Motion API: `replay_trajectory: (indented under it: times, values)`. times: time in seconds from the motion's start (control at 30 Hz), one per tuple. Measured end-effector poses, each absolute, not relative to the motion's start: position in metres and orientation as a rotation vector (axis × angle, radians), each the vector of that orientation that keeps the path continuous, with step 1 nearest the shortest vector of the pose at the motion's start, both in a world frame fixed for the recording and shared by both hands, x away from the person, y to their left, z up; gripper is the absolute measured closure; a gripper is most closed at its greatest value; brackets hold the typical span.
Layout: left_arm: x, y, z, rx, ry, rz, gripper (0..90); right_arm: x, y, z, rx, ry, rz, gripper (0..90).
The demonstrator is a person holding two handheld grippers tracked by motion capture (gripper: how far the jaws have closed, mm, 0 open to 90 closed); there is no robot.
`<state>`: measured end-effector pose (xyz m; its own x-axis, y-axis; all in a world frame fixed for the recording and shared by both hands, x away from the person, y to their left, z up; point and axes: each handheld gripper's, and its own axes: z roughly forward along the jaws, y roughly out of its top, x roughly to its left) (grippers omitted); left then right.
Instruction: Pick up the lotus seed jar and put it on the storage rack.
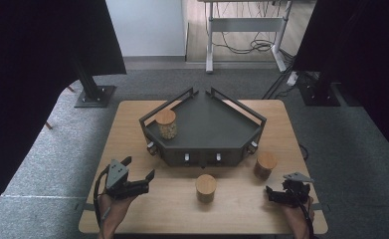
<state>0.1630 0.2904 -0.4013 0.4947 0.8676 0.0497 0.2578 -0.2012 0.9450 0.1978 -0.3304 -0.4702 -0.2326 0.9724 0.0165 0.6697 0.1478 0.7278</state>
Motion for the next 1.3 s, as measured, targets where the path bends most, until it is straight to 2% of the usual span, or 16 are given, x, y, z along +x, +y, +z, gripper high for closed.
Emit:
replay_trajectory:
  times: [1.3]
  values:
    - [0.154,0.292,-0.442,1.827,1.111,0.702,7.0,0.197,-0.33,-0.47,1.559,1.971,0.866,0.0]
